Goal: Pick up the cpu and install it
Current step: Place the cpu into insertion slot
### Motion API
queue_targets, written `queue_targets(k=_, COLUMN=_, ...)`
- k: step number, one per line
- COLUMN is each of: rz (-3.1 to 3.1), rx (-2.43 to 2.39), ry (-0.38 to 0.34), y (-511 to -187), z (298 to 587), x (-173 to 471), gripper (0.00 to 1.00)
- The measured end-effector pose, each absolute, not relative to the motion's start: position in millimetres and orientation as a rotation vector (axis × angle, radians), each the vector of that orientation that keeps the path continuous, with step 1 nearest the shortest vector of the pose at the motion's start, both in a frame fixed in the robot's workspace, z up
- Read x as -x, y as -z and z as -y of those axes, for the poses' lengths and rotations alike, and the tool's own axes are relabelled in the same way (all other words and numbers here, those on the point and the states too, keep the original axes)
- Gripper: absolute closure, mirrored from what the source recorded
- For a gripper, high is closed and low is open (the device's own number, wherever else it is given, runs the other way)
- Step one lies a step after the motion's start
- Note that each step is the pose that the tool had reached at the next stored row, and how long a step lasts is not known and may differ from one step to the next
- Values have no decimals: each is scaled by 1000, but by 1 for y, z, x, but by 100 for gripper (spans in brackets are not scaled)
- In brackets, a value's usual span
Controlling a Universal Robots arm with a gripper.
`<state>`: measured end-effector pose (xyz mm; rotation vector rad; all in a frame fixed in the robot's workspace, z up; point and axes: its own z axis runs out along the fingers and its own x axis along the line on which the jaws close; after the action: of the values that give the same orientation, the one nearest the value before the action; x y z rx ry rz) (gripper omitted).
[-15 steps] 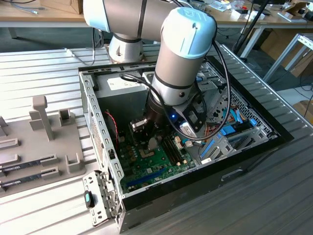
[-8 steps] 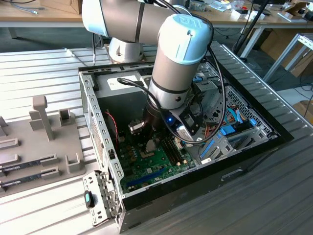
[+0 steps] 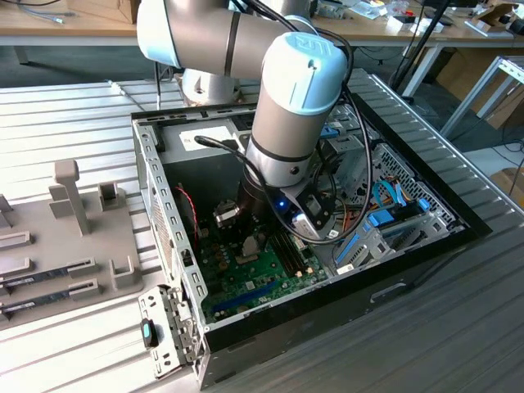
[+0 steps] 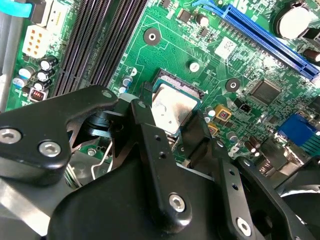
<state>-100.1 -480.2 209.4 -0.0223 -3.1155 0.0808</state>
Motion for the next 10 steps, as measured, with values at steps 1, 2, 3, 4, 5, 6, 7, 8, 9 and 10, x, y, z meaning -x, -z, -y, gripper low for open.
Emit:
queue_targets(k=1, rz=3116, rx=22, ry=-81, y=-209, z=480, x=100, gripper=53)
queue_targets(k=2, rz=3116, rx=22, ry=-81, y=-209, z=480, x=100, gripper=53)
queue_targets(k=3, rz=3116, rx=23, ry=-80, y=-209, z=480, x=101, gripper=53)
queue_targets(k=4, rz=3116, rx=23, ry=-80, y=-209, z=480, x=102, gripper=53)
queue_targets(k=5, rz=3116, rx=22, ry=-80, y=-207, z=480, x=102, gripper=53)
queue_targets(k=6, rz=3116, rx=22, ry=-80, y=-206, z=480, x=102, gripper=53)
queue_targets(k=7, rz=3116, rx=22, ry=-81, y=-205, z=480, x=102, gripper=53)
queue_targets(k=8, rz=3116, rx=22, ry=-81, y=-204, z=480, x=102, gripper=53)
queue_targets(k=9, rz=3115, rx=22, ry=-81, y=-203, z=480, x=102, gripper=53)
queue_targets(k=10, rz=3115, rx=22, ry=-82, y=-203, z=480, x=102, gripper=53)
